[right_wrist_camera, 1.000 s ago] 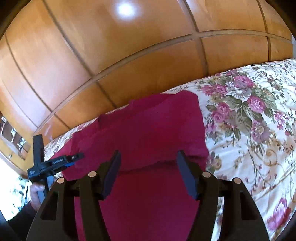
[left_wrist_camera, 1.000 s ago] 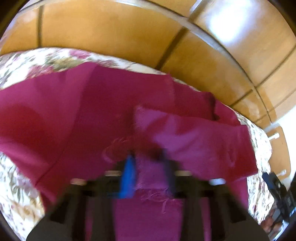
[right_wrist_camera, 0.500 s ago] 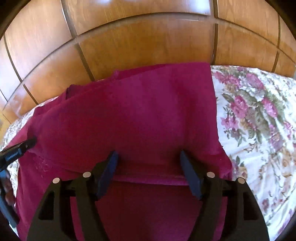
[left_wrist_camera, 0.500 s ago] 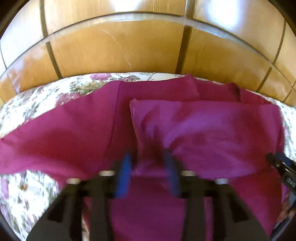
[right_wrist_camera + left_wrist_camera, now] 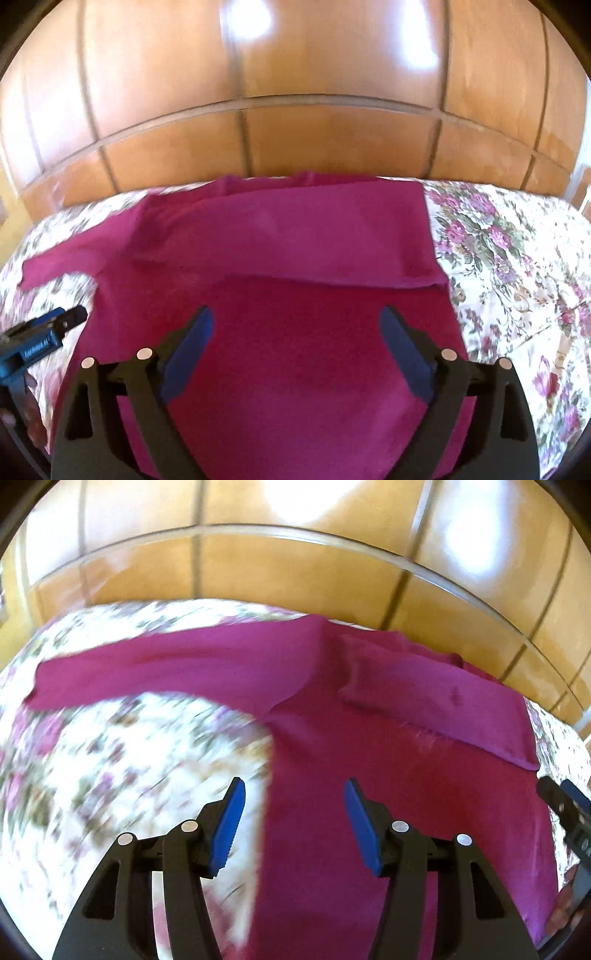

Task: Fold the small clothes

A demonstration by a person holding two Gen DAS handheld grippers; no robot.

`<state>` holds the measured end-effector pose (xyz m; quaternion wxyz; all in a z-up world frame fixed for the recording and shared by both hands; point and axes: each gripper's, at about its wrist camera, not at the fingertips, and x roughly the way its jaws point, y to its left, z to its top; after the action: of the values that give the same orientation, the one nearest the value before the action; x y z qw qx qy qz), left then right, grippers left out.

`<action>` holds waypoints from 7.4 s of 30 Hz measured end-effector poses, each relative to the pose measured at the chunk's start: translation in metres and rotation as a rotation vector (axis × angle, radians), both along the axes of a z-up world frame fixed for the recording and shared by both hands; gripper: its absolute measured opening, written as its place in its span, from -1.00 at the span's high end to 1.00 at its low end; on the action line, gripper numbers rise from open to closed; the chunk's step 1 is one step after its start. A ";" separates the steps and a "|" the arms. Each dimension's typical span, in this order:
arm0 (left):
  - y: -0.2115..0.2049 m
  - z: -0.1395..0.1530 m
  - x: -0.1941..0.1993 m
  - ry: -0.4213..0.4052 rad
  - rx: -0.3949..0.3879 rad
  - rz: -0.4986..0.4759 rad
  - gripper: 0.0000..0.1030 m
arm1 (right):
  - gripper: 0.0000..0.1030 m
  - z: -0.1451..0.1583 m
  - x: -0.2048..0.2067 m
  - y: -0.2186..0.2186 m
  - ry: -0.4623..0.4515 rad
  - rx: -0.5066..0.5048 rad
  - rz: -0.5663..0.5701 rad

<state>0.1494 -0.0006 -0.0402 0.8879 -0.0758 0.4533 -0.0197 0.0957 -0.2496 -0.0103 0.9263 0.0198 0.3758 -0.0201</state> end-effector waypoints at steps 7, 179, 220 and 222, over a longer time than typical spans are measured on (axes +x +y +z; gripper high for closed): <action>0.063 0.004 -0.046 -0.010 0.032 0.143 -0.07 | -0.91 0.011 -0.044 0.069 -0.065 -0.091 0.091; -0.002 0.024 -0.050 -0.078 -0.031 -0.126 -0.06 | -0.18 -0.012 0.110 -0.187 0.088 0.398 -0.323; -0.024 0.002 -0.045 -0.085 0.100 -0.064 -0.43 | -0.90 0.030 -0.005 -0.051 -0.133 0.353 -0.200; -0.021 0.000 -0.059 -0.076 0.099 -0.061 -0.43 | -0.93 0.032 -0.019 -0.055 -0.151 0.371 -0.257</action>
<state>0.0905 -0.0215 -0.0397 0.9062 -0.0171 0.4217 -0.0273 0.0766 -0.3050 0.0219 0.9220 0.2388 0.2973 -0.0669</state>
